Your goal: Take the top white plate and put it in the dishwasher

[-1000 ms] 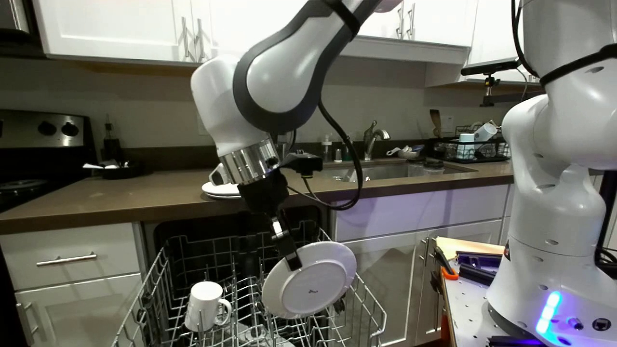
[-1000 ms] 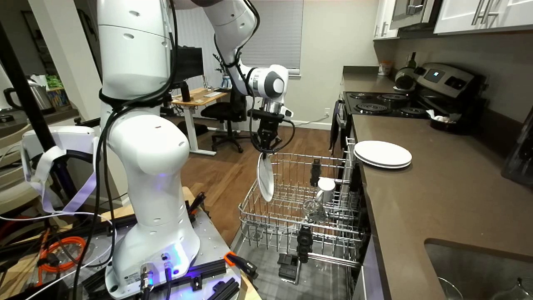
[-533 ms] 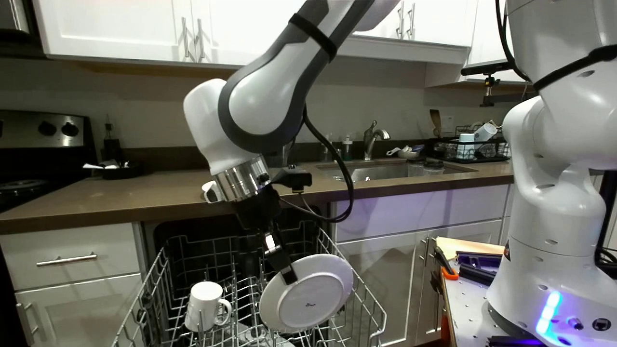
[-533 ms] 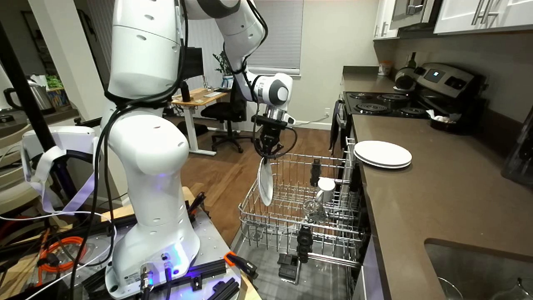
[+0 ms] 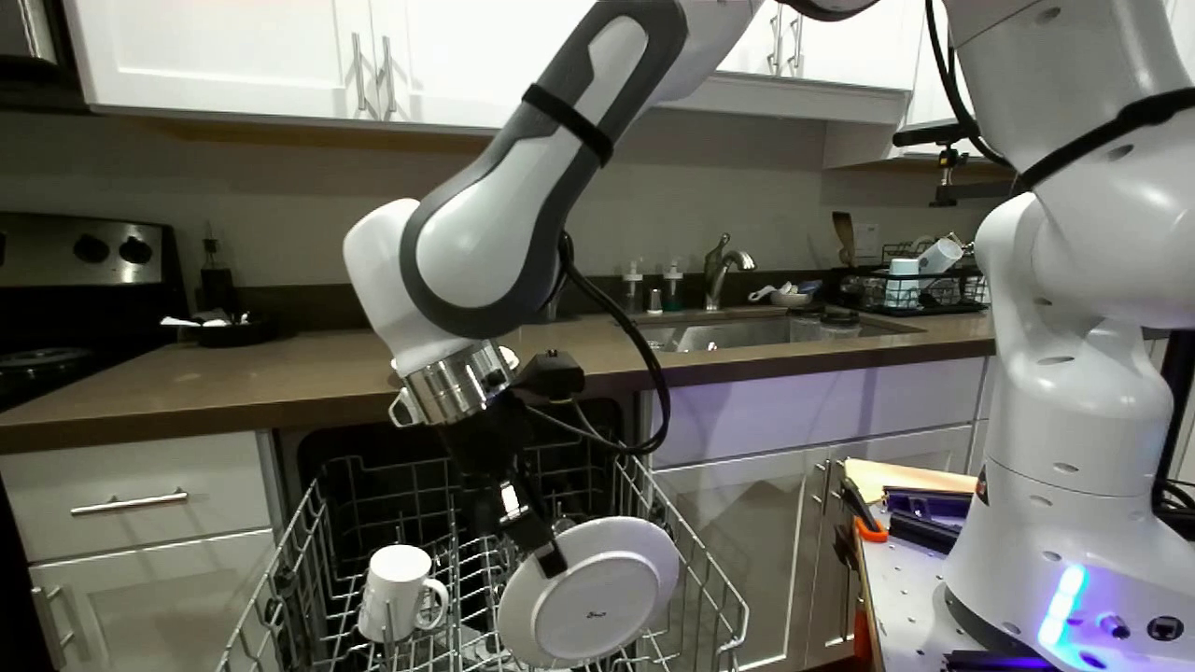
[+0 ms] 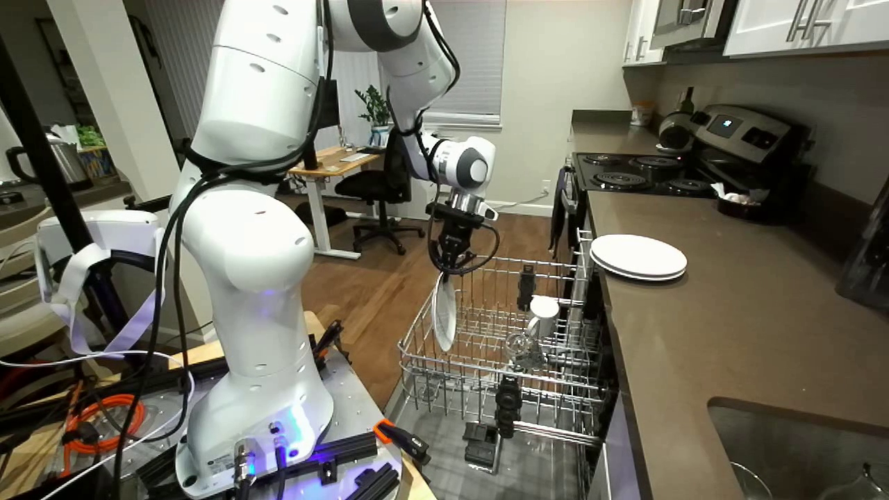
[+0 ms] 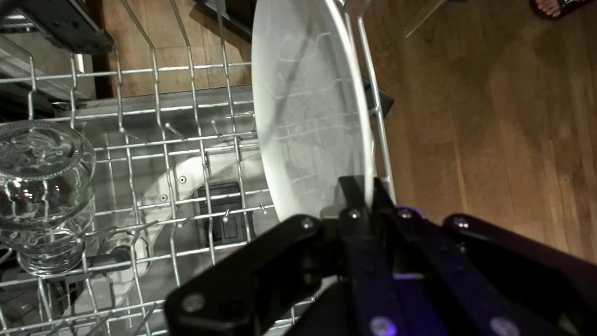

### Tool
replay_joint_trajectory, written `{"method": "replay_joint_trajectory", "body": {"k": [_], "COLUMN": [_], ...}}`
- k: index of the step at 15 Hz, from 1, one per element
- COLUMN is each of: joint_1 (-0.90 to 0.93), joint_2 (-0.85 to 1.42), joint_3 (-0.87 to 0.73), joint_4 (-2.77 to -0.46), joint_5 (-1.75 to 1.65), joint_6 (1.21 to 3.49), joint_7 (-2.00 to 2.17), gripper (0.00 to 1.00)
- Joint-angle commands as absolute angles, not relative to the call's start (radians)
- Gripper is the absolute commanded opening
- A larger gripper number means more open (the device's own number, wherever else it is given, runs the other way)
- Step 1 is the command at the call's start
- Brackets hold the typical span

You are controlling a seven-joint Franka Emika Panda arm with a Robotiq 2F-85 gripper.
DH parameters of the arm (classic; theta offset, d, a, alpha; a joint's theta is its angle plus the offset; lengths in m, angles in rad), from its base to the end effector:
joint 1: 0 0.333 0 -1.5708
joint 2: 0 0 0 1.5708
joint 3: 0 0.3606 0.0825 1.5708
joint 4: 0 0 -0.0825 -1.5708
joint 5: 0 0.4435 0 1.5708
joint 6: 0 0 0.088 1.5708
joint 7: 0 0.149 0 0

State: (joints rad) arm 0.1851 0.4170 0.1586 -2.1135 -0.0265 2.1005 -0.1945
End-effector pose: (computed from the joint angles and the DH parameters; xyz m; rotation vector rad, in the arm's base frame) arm 0.5287 0.1917 0.1441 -2.9387 -0.8402 0.6618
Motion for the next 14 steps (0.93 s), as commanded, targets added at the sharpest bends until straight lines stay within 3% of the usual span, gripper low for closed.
{"method": "replay_joint_trajectory", "body": {"k": [1, 14], "joint_1": [0.164, 0.173], "joint_2": [0.444, 0.454], "joint_3": [0.178, 0.197], "joint_4": [-2.078, -2.077], "joint_5": [0.001, 0.05], "joint_6": [2.074, 2.056], "joint_7": [-0.216, -0.174], "gripper": [0.02, 0.02]}}
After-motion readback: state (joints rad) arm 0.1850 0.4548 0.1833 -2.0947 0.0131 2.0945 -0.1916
